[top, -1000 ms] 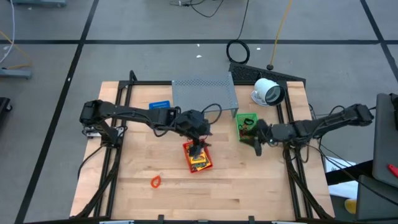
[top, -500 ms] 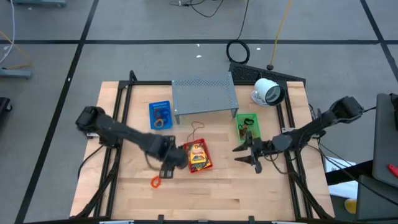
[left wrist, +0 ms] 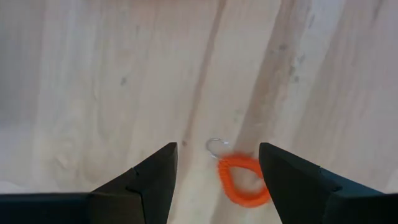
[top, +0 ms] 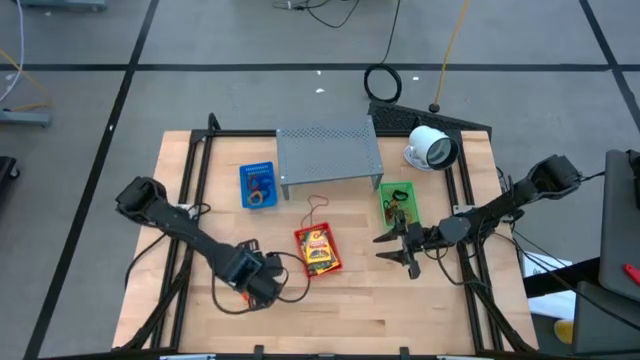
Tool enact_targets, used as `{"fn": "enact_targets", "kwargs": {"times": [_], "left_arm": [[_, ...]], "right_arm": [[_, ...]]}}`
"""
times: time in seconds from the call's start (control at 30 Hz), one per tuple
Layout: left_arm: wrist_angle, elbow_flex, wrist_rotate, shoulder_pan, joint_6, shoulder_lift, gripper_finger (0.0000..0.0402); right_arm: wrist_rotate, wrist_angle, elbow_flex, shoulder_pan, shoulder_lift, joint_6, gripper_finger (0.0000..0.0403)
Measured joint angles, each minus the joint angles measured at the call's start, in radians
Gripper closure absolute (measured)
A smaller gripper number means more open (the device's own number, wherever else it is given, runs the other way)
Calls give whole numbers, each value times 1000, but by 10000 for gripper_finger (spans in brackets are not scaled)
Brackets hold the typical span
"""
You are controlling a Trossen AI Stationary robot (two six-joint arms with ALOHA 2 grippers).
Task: Pick & Place Office Desk Supplies
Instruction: Put the orange spring keychain into the blue bin
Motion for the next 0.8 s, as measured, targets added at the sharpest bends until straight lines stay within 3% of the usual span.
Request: {"fn": "enact_targets", "kwargs": {"times": [0.23, 0.5, 0.63, 0.8], "left_arm": [[100, 0, 2, -47, -74, 0, 165], [87, -7, 8, -74, -178, 0, 165], [105, -60, 74, -74, -239, 0, 165], [114, -140, 82, -73, -319, 0, 165]], "right_arm": [[30, -1, 0, -2, 0, 28, 232], [29, 7, 0, -1, 0, 51, 232], [29, 7, 0, -1, 0, 60, 232], [29, 14, 0, -1, 0, 60, 232]]}}
